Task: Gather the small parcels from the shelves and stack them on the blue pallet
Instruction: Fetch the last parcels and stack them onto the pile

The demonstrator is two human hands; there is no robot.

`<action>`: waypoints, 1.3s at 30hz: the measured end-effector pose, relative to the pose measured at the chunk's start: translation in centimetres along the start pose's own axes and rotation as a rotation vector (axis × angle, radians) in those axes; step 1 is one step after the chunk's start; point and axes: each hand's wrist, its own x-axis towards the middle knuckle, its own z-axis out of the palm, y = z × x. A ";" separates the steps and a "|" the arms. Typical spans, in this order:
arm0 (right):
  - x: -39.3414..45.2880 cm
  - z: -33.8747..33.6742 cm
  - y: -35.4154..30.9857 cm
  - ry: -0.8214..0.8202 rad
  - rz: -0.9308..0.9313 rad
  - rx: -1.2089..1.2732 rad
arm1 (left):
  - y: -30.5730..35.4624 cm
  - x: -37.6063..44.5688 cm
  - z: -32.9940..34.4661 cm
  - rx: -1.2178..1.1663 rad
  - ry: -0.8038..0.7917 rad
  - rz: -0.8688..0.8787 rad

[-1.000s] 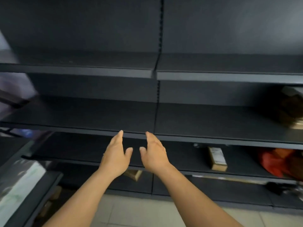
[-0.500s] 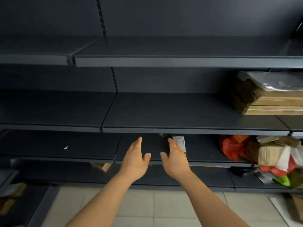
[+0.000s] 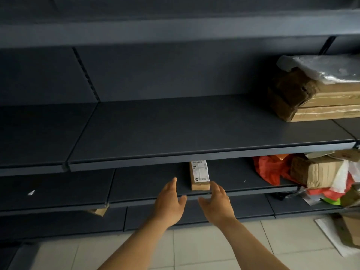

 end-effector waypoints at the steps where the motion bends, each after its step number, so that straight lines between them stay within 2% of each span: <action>1: 1.3 0.7 0.6 -0.007 0.010 -0.003 | -0.5 1.3 0.6 0.005 -0.003 -0.004; 13: 15.8 9.5 5.9 0.091 0.076 -0.088 | -6.1 13.7 8.0 -0.070 -0.027 0.003; 17: 18.2 11.7 6.7 0.147 0.090 -0.082 | -7.5 15.5 8.9 -0.094 -0.013 0.003; 21: 18.5 12.5 7.0 0.186 0.062 0.030 | -8.7 16.0 8.7 -0.096 -0.001 0.000; 28: 12.6 12.0 4.6 0.105 -0.049 0.090 | -8.6 12.2 6.9 -0.222 0.070 -0.106; 35: 1.9 10.2 0.1 0.009 -0.177 0.122 | -7.5 2.4 3.4 -0.391 0.151 -0.235; 39: -4.1 8.9 -3.4 -0.054 -0.314 0.080 | -6.9 -4.1 -0.7 -0.532 0.258 -0.244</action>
